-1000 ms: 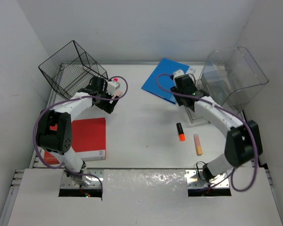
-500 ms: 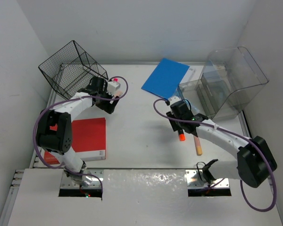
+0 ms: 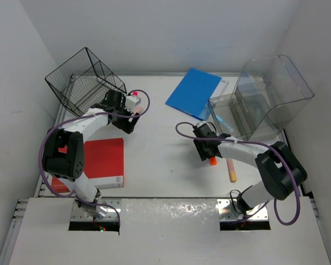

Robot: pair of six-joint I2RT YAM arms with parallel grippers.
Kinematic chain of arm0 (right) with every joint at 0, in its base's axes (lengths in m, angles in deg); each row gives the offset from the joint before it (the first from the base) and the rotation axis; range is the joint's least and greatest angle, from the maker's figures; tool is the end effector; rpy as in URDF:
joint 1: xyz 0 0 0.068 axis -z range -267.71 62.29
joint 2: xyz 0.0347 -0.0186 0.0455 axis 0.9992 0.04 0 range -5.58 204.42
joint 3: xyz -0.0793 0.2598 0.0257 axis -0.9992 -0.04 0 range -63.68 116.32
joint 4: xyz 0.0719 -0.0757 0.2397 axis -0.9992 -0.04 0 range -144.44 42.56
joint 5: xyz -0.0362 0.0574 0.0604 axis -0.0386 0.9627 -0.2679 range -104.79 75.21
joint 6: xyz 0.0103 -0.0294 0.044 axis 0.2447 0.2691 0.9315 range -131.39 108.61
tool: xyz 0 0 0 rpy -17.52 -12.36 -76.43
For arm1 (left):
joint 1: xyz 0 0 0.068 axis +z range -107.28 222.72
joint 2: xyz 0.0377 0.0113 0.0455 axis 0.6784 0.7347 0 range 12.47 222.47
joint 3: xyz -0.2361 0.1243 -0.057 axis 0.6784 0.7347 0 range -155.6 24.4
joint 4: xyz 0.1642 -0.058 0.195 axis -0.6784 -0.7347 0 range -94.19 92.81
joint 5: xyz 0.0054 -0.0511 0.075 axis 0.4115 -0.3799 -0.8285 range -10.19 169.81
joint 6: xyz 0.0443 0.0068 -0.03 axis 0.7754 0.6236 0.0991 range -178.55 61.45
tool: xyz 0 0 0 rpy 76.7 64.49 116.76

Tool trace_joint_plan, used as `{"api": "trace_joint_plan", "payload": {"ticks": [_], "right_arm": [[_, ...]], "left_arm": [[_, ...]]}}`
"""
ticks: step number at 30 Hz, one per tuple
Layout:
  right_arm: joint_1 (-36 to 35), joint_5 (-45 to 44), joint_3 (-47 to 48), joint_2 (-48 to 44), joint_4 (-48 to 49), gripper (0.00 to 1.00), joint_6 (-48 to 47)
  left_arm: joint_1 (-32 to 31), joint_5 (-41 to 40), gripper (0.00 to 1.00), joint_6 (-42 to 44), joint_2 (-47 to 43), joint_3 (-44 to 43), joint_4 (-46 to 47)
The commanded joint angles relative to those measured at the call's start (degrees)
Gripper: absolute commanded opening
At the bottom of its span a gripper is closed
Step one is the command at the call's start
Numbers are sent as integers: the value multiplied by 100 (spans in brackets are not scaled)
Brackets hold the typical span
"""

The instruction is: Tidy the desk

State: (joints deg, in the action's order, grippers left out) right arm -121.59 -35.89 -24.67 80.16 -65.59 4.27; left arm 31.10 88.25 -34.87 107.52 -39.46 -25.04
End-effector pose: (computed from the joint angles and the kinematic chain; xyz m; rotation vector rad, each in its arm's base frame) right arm 0.2209 0.1329 0.1425 -0.3036 2.5716 -0.1959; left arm 0.3321 -0.0737 0.2073 0.8349 2.4495 -0.1148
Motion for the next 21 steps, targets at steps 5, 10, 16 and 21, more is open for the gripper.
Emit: {"api": "trace_joint_plan", "payload": {"ticks": [5, 10, 16, 21], "right_arm": [[84, 26, -156, 84, 277, 55, 253], [198, 1114, -358, 215, 462, 52, 219], [207, 1688, -323, 523, 471, 27, -142], [155, 1961, -113, 603, 339, 0, -431]], "left_arm": [[19, 113, 79, -48, 49, -127, 44], [19, 113, 79, -48, 40, -127, 43], [19, 96, 78, -39, 14, -127, 43], [19, 96, 79, -30, 14, -118, 35]]}}
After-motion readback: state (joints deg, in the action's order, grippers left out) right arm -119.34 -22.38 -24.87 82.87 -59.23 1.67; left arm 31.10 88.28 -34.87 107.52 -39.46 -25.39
